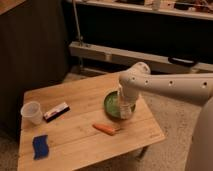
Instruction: Place the bottle in the ceramic bowl
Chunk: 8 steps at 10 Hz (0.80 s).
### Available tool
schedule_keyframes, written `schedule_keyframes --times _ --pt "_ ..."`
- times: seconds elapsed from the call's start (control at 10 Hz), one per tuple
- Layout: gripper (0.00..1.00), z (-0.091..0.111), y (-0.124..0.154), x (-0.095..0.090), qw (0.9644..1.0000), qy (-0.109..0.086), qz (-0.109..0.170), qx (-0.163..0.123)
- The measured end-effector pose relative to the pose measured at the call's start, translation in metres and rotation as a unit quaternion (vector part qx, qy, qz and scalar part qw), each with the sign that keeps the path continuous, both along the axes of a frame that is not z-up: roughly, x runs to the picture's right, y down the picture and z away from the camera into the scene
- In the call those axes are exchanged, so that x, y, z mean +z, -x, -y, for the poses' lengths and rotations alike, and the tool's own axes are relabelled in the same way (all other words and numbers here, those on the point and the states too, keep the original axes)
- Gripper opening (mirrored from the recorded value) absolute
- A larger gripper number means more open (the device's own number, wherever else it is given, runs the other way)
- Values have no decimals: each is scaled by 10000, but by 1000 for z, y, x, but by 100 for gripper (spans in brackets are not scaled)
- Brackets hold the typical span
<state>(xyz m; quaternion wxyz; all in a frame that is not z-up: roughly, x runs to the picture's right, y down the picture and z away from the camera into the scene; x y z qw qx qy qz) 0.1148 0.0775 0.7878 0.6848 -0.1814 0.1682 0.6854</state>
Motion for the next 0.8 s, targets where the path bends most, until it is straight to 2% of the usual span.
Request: schedule_keyframes --times 0.2,0.4,0.5,0.7,0.8 --pt "52 2 7 12 10000 6 3 -14" --pt "73 4 12 34 10000 62 -14 -29" --pt "78 5 14 41 10000 77 -11 -45" --pt "80 7 15 50 10000 91 -19 -36" --pt "80 12 12 52 9999 17 38 146"
